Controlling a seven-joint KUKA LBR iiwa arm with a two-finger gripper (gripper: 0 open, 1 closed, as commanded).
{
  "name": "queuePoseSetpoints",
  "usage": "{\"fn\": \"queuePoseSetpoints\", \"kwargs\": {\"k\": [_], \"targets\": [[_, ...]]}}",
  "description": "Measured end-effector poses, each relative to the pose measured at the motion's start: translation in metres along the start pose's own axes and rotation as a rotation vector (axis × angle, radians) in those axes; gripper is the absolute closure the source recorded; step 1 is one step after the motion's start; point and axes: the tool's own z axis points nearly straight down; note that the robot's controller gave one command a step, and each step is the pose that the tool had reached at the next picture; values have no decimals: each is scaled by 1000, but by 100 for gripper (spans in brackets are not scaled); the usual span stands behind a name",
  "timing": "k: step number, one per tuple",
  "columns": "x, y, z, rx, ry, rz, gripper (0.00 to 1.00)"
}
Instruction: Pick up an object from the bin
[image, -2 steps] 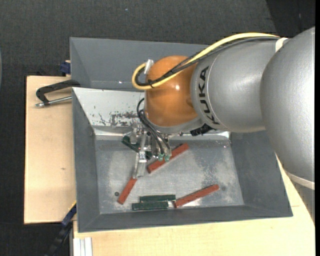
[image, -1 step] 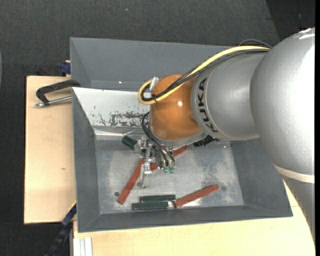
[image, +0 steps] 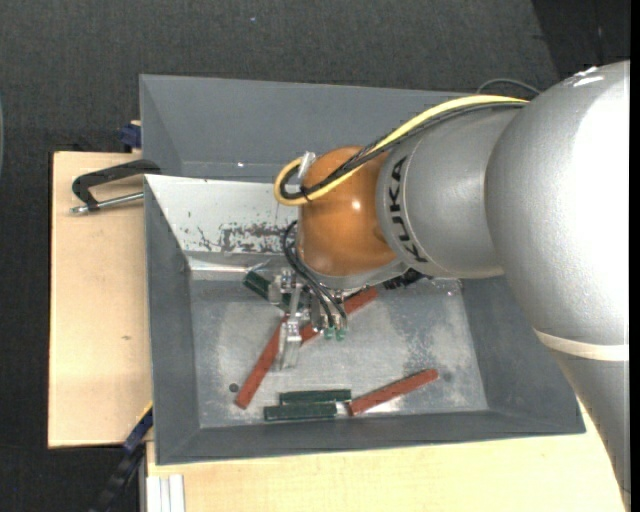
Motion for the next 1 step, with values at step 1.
{"fn": "queuePoseSetpoints", "kwargs": {"k": [1], "targets": [[38, 20, 10, 0, 3, -153, 0]]}}
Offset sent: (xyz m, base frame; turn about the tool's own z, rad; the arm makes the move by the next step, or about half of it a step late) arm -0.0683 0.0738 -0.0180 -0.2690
